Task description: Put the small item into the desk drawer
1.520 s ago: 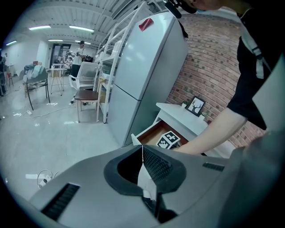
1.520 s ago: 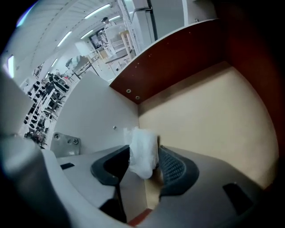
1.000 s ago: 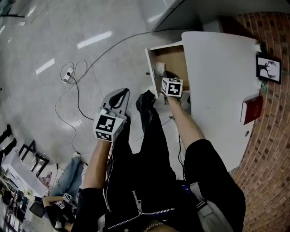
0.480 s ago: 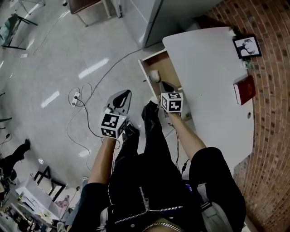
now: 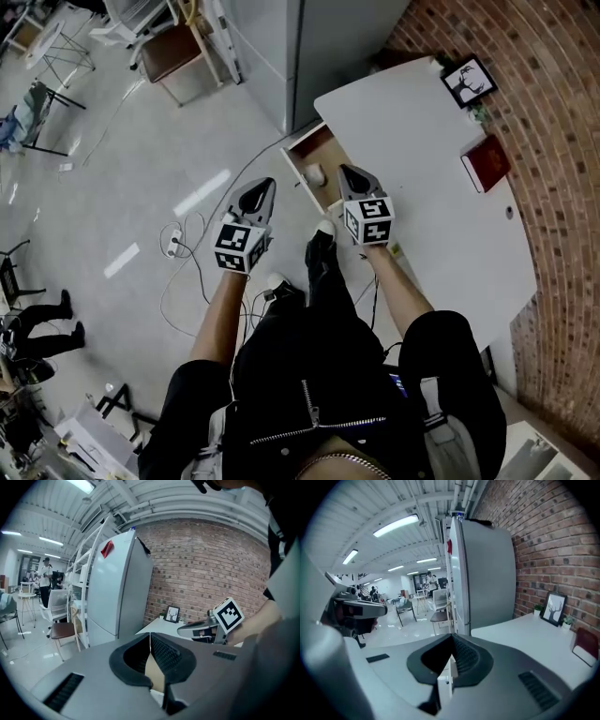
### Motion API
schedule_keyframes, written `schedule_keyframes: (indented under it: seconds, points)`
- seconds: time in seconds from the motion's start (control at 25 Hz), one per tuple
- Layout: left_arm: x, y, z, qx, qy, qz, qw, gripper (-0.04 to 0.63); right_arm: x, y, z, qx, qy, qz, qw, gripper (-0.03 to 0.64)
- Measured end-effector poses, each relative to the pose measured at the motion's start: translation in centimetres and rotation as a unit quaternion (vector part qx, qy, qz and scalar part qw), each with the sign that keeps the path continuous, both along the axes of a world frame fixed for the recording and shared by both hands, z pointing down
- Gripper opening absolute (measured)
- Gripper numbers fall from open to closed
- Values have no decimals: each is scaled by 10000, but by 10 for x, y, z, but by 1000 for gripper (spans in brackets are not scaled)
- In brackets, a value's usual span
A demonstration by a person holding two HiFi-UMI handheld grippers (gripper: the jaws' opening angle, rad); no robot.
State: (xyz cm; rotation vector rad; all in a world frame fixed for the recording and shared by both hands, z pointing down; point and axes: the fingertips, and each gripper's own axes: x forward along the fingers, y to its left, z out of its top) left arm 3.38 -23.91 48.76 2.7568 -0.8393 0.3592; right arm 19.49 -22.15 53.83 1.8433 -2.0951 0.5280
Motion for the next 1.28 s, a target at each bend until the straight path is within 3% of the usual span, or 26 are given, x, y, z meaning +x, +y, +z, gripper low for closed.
schedule_keyframes:
  seconds: [0.28,0.56,1.28]
  points:
    - [-4,10,-57,556,195,82,9982,21,-3,23,-82,763,134,178,9968,5]
    - [-25,22,-95,924,315,52,9952,21,-14,52,-129,1279,101,323,9912,5]
    - [-65,35,-107,1090,366,-143,9933,21,-29,82,-141,1570,284,356,9865,4]
